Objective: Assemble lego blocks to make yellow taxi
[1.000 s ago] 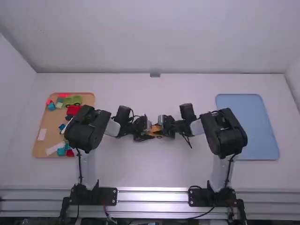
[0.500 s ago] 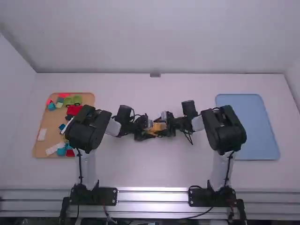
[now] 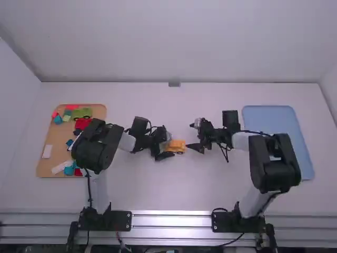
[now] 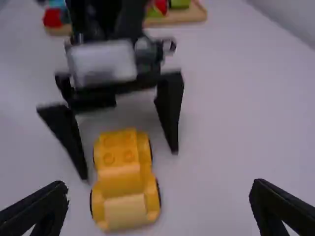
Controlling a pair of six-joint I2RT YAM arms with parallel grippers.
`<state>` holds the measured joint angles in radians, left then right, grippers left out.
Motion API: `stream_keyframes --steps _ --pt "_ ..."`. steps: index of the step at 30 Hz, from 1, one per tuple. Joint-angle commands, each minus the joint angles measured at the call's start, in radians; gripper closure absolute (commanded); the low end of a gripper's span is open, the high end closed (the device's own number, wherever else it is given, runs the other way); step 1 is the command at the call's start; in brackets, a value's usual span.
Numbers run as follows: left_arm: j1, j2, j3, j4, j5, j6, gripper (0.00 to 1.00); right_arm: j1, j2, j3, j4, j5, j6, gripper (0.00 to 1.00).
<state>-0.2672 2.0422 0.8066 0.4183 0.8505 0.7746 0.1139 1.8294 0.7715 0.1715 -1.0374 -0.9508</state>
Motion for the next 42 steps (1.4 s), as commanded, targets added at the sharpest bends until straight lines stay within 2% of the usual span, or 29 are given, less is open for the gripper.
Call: stream_keyframes --steps 1,7,11,15,20,21,24,25,27,31,35,36,39,42 --pt "0.011 -0.104 -0.002 -0.061 -0.081 -0.027 0.01 0.005 0.047 -0.051 0.041 0.066 0.016 0.01" --pt "0.029 -0.400 -0.002 -0.349 -0.205 -0.027 0.01 0.077 0.196 -0.046 0.245 0.011 0.076 0.01" --pt "0.030 -0.572 -0.002 -0.487 -0.270 -0.026 0.01 0.140 0.237 -0.013 0.303 0.080 0.118 0.01" --pt "0.031 -0.772 -0.002 -0.627 -0.324 -0.026 0.01 0.218 0.296 0.081 0.270 0.121 0.158 0.01" --pt "0.033 -0.912 -0.003 -0.669 -0.447 -0.154 0.01 0.264 0.328 0.143 0.249 0.142 0.158 0.01" --pt "0.032 -0.933 -0.003 -0.668 -0.485 -0.204 0.01 0.270 0.329 0.153 0.238 0.153 0.158 0.08" --pt "0.033 -0.987 -0.003 -0.665 -0.621 -0.338 0.01 0.285 0.329 0.190 0.173 0.199 0.161 0.52" --pt "0.031 -1.001 -0.003 -0.665 -0.669 -0.369 0.01 0.287 0.329 0.209 0.137 0.209 0.161 0.58" --pt "0.030 -1.013 -0.003 -0.661 -0.733 -0.401 0.01 0.286 0.324 0.241 0.077 0.223 0.162 0.58" --pt "0.031 -1.020 -0.003 -0.631 -0.880 -0.502 0.01 0.264 0.257 0.320 -0.159 0.312 0.154 0.53" --pt "0.031 -1.010 -0.003 -0.607 -1.006 -0.550 0.01 0.218 0.155 0.470 -0.566 0.492 0.001 0.50" --pt "0.033 -1.009 -0.003 -0.605 -1.011 -0.550 0.01 0.214 0.147 0.484 -0.599 0.508 -0.014 0.51" --pt "0.032 -1.000 -0.003 -0.590 -1.027 -0.550 0.01 0.148 0.065 0.589 -0.846 0.622 -0.087 0.61" --pt "0.030 -0.994 -0.003 -0.577 -1.024 -0.549 0.01 0.074 0.016 0.627 -0.911 0.679 -0.071 0.64"
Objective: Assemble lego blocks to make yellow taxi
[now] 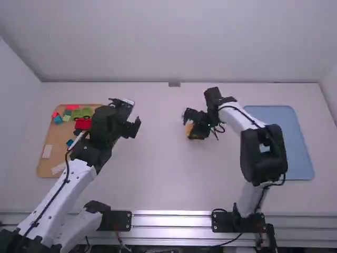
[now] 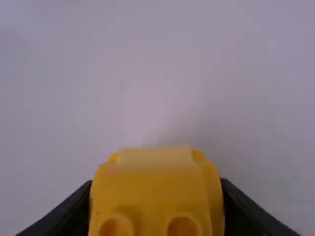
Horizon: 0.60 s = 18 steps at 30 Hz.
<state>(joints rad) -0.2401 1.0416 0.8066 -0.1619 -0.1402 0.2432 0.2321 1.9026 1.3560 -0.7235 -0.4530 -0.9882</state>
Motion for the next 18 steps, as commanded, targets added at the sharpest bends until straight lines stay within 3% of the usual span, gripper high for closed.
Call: stream_keyframes --steps 1,6,9,11,13,18 --pt "0.006 0.010 -0.003 0.011 -0.035 -0.019 0.01 -0.088 -0.080 0.048 -0.022 0.125 -0.008 0.64" --pt "0.006 0.024 -0.003 0.033 -0.037 -0.018 0.01 -0.288 -0.144 0.039 -0.023 0.153 0.128 0.70" --pt "0.000 0.033 -0.003 0.051 -0.037 -0.018 0.01 -0.461 -0.148 0.024 0.004 0.055 0.198 0.69" --pt "-0.001 0.037 -0.003 0.060 -0.037 -0.018 0.01 -0.534 -0.148 -0.003 0.056 -0.023 0.216 0.70" --pt "-0.001 0.045 -0.003 0.075 -0.036 -0.019 0.01 -0.648 -0.143 -0.100 0.246 -0.159 0.281 0.69" --pt "-0.002 0.058 -0.004 0.096 -0.033 -0.019 0.01 -0.753 -0.114 -0.299 0.636 -0.230 0.474 0.69"
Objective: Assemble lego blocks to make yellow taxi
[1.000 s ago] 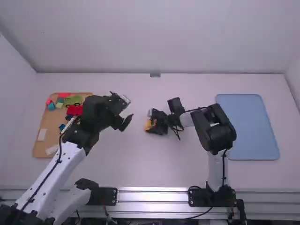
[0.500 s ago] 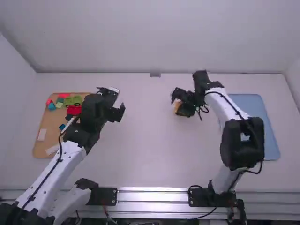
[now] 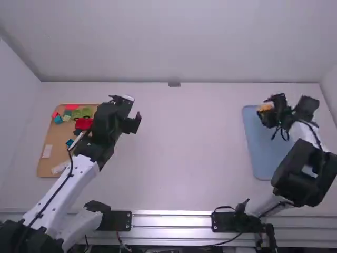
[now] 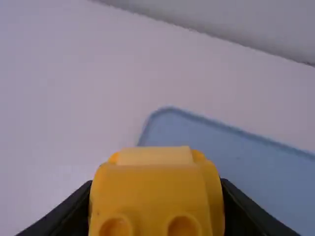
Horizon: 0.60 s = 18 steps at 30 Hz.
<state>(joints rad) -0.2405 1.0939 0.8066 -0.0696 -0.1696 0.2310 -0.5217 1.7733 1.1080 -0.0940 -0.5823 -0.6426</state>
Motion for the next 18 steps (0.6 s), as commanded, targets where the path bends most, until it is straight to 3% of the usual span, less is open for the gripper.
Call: stream_keyframes --steps 1,5,8,11,14,15,18 --pt "-0.002 0.011 -0.003 0.007 -0.003 -0.007 0.01 -0.026 0.038 -0.131 0.171 -0.084 0.219 0.67" --pt "0.000 0.015 -0.003 0.008 -0.004 -0.037 0.01 -0.068 0.105 -0.261 0.434 0.010 0.373 0.57" --pt "-0.002 0.015 -0.003 0.011 -0.004 -0.060 0.01 -0.068 0.130 -0.289 0.452 0.095 0.399 0.56" --pt "-0.002 0.015 -0.004 0.016 -0.005 -0.062 0.01 -0.065 0.140 -0.294 0.402 0.198 0.422 0.48" --pt "-0.001 0.015 -0.003 0.027 -0.005 -0.099 0.01 -0.068 0.134 -0.269 0.334 0.217 0.407 0.19" --pt "-0.001 0.015 -0.003 0.034 -0.009 -0.125 0.01 -0.065 0.124 -0.255 0.301 0.219 0.402 0.01" --pt "-0.001 0.015 -0.003 0.046 -0.033 -0.166 0.01 -0.045 0.047 -0.202 0.142 0.255 0.403 0.01"
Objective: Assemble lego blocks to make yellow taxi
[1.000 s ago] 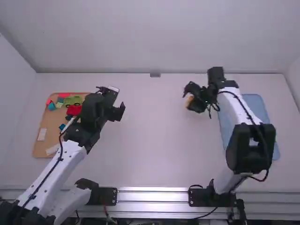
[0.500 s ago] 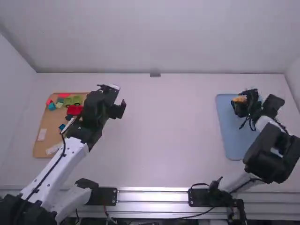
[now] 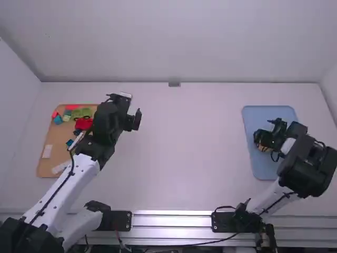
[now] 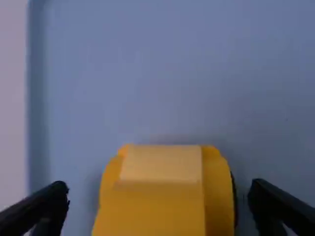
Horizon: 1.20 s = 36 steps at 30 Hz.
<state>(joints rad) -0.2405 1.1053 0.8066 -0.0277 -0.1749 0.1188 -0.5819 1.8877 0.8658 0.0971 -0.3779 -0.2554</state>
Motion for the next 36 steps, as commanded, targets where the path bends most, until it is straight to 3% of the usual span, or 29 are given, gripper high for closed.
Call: stream_keyframes --steps 1,6,8,9,13,16,22,29,36 --pt "-0.001 0.003 -0.002 0.002 -0.029 -0.056 0.01 0.022 -0.095 0.060 -0.103 0.071 0.016 0.01" --pt "-0.001 0.003 0.014 -0.011 -0.027 -0.094 0.01 0.089 -0.218 0.201 -0.387 0.204 -0.012 0.01" --pt "-0.002 0.003 0.070 -0.121 -0.019 -0.134 0.01 0.164 -0.299 0.288 -0.566 0.252 -0.022 0.01" --pt "-0.002 0.003 0.074 -0.131 -0.017 -0.140 0.01 0.169 -0.303 0.294 -0.578 0.252 -0.022 0.01" --pt "-0.002 0.003 0.193 -0.358 0.077 -0.204 0.01 0.319 -0.355 0.415 -0.767 0.241 -0.016 0.01" --pt "-0.002 0.002 0.230 -0.430 0.136 -0.199 0.01 0.435 -0.372 0.463 -0.826 0.241 -0.011 0.01" --pt "-0.004 -0.008 0.190 -0.407 0.060 -0.201 0.01 0.757 -0.390 0.460 -0.712 0.270 -0.014 0.01" --pt "-0.019 -0.076 0.059 -0.264 0.054 -0.200 0.01 1.023 -0.390 0.433 -0.565 0.500 0.049 0.01" --pt "0.059 -0.154 -0.019 -0.185 0.132 -0.122 0.09 0.948 -0.465 0.358 -0.489 0.425 0.124 0.09"
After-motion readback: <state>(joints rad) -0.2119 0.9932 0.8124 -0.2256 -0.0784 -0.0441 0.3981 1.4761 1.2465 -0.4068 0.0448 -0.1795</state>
